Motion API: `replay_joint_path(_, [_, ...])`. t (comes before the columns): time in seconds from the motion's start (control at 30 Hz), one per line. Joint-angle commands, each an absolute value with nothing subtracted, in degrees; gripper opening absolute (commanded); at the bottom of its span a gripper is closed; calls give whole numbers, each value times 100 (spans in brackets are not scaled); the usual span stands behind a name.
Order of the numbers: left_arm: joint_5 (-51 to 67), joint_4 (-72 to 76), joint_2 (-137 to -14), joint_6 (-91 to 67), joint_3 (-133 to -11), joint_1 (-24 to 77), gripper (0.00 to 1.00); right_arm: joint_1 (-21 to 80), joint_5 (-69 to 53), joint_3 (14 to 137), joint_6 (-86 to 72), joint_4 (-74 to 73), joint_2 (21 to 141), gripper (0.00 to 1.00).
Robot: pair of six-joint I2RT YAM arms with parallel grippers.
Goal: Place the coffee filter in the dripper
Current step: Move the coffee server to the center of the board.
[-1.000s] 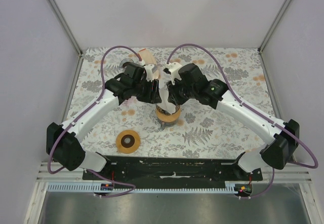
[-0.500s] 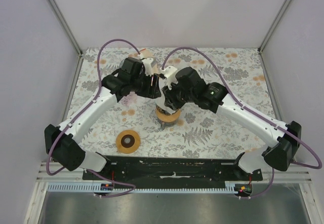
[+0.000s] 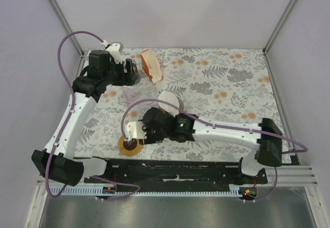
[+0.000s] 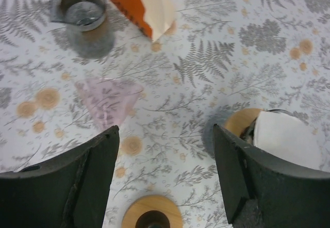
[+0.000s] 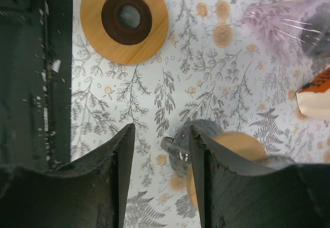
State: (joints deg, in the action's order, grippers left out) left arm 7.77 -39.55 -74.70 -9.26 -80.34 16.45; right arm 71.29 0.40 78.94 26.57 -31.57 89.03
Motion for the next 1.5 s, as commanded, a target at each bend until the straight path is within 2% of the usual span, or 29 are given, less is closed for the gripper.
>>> replay_joint_path(0.0, [563,-3789,-6953,-580,-7586,1109,80,7444,1342,8129,4147,-3085,10008,54])
replay_joint_path(0.13, [641,-3621,-6671,-624,-7164,704,80,7427,2020,8367,4543,-2971,10800,54])
replay_joint_path(0.47, [835,-3568,-6460,-554,-7005,413,80,7067,2610,8499,4808,-2707,11962,52])
replay_joint_path(0.8, [712,-3174,-6767,-387,-6768,404,78,6496,2847,7481,4614,-2435,11453,52])
replay_joint_path(1.23, [483,-2022,-7997,-685,-6891,404,75,5108,3024,5679,4447,-1565,10530,52])
replay_joint_path(1.47, [115,-1925,-8876,-1028,-7311,404,75,4904,2769,5773,4220,-1608,10134,56])
